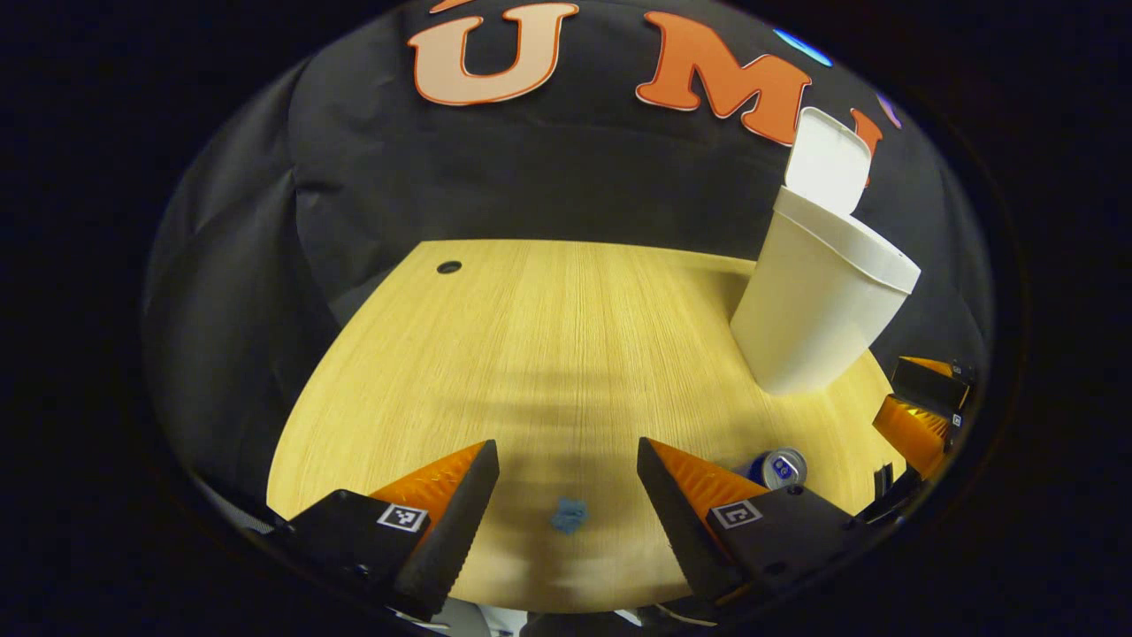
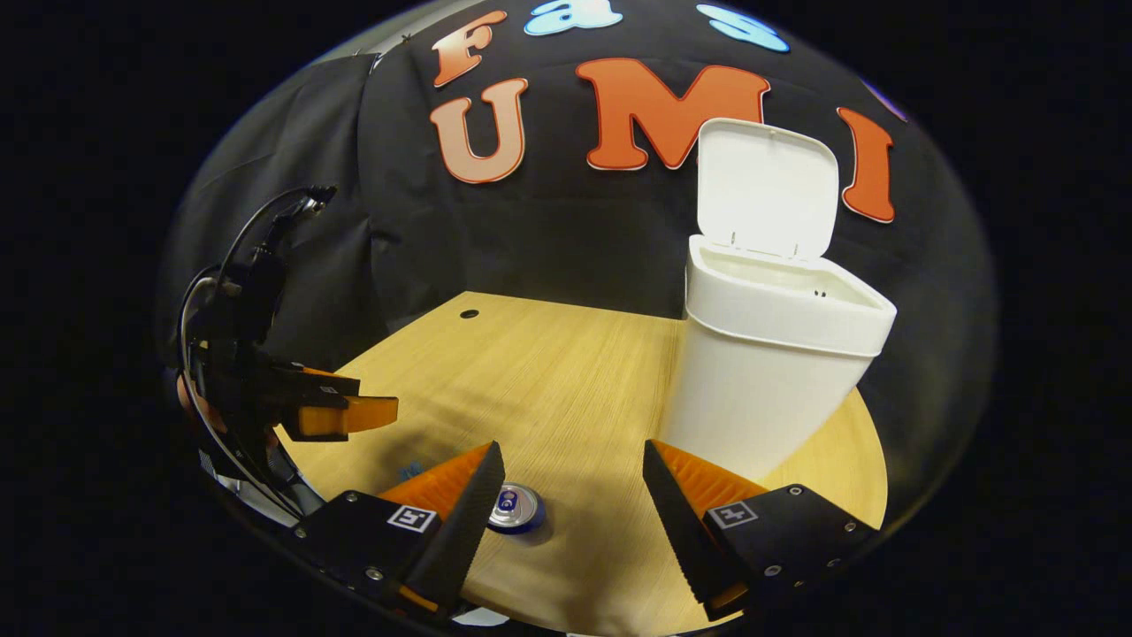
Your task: Press the lid of the desktop garbage bin to open it, pick up the crumpled paper on the desktop and throw it into the bin, then pick up the pop can on the desktop and drop it into the bin, and finally close the garbage bin lid.
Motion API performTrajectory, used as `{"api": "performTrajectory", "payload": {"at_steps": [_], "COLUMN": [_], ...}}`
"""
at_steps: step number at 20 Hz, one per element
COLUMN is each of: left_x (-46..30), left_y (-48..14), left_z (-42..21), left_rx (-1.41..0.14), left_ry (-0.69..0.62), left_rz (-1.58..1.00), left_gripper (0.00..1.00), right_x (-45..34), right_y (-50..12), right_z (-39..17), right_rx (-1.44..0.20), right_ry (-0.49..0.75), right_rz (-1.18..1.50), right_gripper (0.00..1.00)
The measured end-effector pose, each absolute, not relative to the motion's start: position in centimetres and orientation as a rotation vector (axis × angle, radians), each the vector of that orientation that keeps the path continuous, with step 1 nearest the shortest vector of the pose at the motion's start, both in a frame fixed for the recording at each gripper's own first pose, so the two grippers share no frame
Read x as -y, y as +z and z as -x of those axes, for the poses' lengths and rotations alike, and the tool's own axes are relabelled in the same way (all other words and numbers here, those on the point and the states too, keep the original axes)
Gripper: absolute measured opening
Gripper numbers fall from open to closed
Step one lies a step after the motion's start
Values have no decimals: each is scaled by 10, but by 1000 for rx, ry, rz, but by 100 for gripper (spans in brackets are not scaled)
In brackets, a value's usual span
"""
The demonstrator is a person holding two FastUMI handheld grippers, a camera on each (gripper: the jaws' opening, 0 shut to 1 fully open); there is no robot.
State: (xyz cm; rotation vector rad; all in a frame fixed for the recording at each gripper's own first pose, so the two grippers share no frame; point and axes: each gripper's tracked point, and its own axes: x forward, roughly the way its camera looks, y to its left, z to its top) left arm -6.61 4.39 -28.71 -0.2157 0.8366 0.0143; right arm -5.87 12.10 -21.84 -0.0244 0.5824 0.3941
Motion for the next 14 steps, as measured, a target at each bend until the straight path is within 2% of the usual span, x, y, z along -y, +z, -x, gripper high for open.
{"api": "performTrajectory", "payload": {"at_steps": [2, 12, 13, 14], "left_x": [-34, -17, -16, -16], "left_y": [-308, -382, -393, -401], "left_z": [78, 97, 98, 98], "left_rx": [-917, -1129, -1156, -1182], "left_ry": [1, -52, -55, -56], "left_rz": [269, 264, 248, 235], "left_gripper": [98, 99, 96, 99], "right_x": [-122, -129, -127, -126], "right_y": [-226, -260, -263, -266], "right_z": [68, 93, 95, 96], "right_rx": [-610, -718, -729, -737], "right_ry": [396, 405, 398, 393], "right_rz": [5, 10, 4, 0], "right_gripper": [95, 96, 96, 96]}}
